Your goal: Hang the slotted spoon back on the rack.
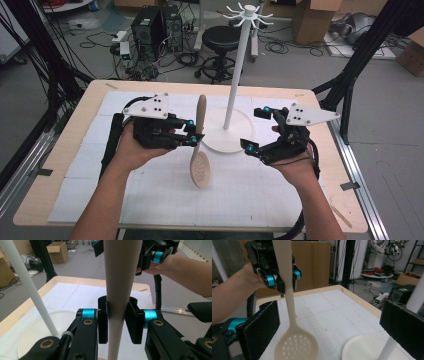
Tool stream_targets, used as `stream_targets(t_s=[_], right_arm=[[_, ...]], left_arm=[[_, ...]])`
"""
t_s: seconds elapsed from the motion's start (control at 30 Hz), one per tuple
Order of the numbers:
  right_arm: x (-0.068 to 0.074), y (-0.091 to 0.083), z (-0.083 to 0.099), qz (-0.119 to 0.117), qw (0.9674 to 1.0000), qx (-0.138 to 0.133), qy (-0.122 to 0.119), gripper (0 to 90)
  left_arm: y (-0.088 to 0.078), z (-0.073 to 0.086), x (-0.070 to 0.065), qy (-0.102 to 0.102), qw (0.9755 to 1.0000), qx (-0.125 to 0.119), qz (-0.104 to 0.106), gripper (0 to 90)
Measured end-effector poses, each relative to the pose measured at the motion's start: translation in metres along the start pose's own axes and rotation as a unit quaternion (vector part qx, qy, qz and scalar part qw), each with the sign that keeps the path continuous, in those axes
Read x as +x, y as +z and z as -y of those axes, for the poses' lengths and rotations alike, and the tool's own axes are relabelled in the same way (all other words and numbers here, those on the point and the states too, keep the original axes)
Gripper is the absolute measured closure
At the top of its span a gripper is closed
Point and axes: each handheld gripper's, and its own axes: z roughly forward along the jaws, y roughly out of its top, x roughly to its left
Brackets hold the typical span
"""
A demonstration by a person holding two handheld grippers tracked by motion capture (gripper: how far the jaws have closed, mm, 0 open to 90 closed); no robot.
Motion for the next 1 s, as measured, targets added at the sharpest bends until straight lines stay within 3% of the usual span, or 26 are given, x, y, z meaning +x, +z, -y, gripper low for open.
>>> stream_targets(t_s=[0.1,0.27,0.33,0.4,0.5,0.73,1.0], right_arm=[[0.003,0.005,-0.007,-0.011,0.9999,-0.006,-0.006,1.6],[0.005,0.01,-0.014,-0.037,0.999,-0.023,-0.003,8.1],[0.005,0.012,-0.016,-0.048,0.9985,-0.028,-0.004,14.8],[0.007,0.013,-0.019,-0.051,0.9981,-0.034,-0.007,15.1],[0.009,0.018,-0.022,-0.058,0.9976,-0.034,-0.011,16.8],[0.015,0.03,-0.03,-0.079,0.9956,-0.039,-0.033,32.0],[0.016,0.045,-0.032,-0.098,0.9942,-0.034,-0.029,39.6]], left_arm=[[0.004,-0.001,0.0,0.0,1.0,0.0,0.0,73.8],[0.01,-0.003,-0.002,0.004,1.0,-0.001,0.002,73.9],[0.013,-0.004,-0.003,0.003,1.0,-0.002,0.004,73.8],[0.016,-0.005,-0.003,0.006,1.0,-0.001,0.006,73.8],[0.019,-0.005,-0.004,0.008,0.9999,0.001,0.008,73.8],[0.023,-0.006,-0.006,0.006,1.0,0.0,0.007,73.9],[0.025,-0.006,-0.007,0.013,0.9999,0.005,0.009,73.8]])
